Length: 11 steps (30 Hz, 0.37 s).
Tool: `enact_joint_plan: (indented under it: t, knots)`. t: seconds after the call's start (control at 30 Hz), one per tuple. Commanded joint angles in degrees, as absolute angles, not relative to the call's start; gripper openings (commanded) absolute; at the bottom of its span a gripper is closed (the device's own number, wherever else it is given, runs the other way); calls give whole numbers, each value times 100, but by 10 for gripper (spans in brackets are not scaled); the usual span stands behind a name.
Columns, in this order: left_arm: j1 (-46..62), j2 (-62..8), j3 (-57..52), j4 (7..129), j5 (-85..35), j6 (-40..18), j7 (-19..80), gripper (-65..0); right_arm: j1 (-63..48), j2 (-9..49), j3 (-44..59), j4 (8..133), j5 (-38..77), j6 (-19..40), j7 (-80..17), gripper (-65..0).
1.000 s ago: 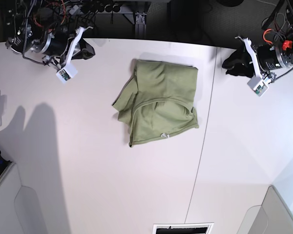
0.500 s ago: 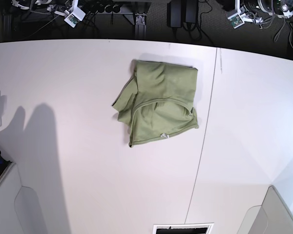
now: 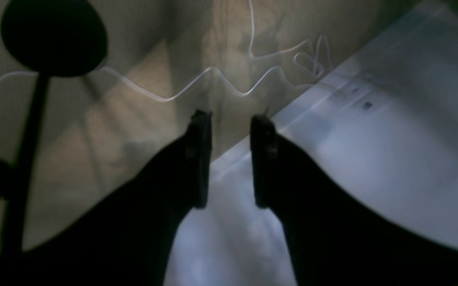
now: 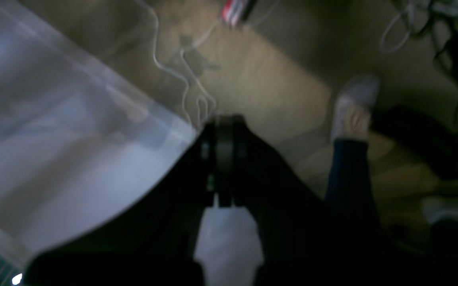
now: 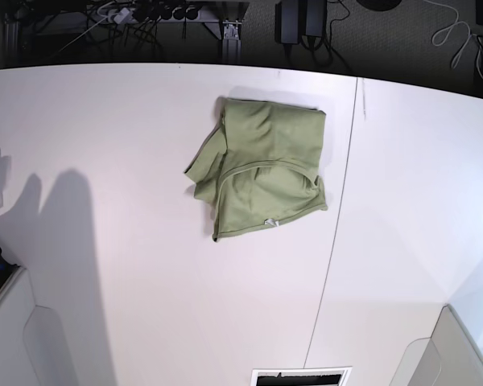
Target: Layout the t-shirt on the table in an organized manner, then fold the t-shirt properly
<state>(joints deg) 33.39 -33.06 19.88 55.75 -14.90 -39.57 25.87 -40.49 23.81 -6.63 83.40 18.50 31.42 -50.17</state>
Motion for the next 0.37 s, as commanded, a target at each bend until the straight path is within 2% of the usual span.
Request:
enact_joint_plan:
  t: [0.0,0.17,0.33]
  knots:
    - [3173,-3267,2067,5341,-1514,-4000,2587,-476,-4060,2423,-749,8187,1811,3100,-4941,-650]
    - [2381,-2731,2504,4491,-1520,-4000,2574,-476,-3546,2335,-1083,7238,1549,2668,-5094,-650]
    - [2121,-2370,2585,4268,-1522,-4000,2569,-476,-3164,2272,-1090,6914,1590,2561,-5428,-650]
